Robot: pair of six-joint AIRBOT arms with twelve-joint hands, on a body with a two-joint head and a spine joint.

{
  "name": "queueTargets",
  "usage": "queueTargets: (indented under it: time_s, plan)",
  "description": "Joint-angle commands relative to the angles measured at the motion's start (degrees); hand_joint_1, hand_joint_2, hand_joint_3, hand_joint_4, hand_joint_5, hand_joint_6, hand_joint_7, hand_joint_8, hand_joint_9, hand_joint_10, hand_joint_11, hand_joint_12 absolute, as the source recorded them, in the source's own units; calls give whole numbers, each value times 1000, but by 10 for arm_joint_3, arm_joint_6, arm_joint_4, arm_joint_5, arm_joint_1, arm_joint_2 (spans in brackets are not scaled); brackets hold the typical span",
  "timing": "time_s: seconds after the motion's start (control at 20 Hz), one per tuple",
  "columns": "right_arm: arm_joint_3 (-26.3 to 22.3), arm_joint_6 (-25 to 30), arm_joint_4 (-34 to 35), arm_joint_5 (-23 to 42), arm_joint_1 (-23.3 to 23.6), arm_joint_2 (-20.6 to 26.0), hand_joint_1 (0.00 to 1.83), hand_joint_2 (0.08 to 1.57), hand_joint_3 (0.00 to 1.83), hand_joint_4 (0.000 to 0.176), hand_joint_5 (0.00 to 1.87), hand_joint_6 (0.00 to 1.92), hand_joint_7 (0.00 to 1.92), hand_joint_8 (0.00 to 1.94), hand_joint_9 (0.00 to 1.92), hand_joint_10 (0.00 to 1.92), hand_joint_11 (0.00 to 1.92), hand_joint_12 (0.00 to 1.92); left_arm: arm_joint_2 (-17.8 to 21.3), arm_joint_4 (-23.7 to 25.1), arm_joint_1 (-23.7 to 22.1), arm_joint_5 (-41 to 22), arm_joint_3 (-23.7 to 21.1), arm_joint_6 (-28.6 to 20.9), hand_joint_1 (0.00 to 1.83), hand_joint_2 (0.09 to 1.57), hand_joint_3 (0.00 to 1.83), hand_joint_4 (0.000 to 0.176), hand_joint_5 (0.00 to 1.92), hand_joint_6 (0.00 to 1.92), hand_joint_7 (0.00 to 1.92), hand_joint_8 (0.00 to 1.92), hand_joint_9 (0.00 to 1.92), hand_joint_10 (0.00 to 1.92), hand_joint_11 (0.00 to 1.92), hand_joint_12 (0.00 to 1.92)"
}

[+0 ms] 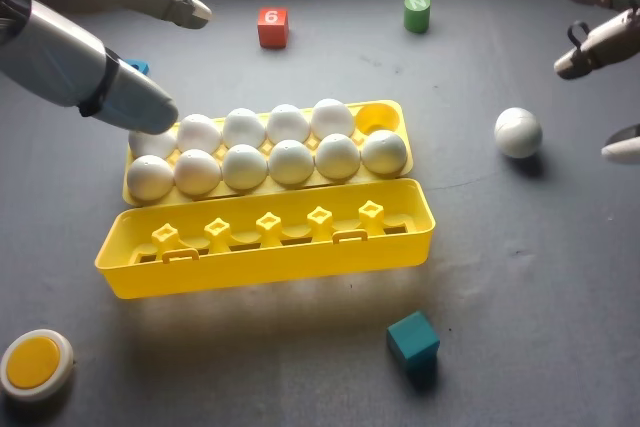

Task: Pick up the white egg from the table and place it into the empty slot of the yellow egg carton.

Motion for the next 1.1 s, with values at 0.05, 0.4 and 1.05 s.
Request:
queueTargets:
  time_s: [0.05,0.4,1.05]
  plan:
    - [0,-1,-7,69,2,5,0,998,105,0,113,63,117,57,78,74,0,333,0,-3,-9,48,0,-3,0,1020,242,0,0,20,1,16,0,14,0,7]
    - [-1,1,1,69,2,6,0,1030,0,0,98,6,82,6,68,5,0,219,0,-2,-10,48,-8,-6,0,1128,17,0,0,0,0,0,0,0,0,0]
    - [29,-7,7,35,26,-38,256,709,0,94,286,22,0,0,0,0,0,0,0,4,-6,41,-10,-7,0,1136,12,0,0,0,0,0,0,0,0,0]
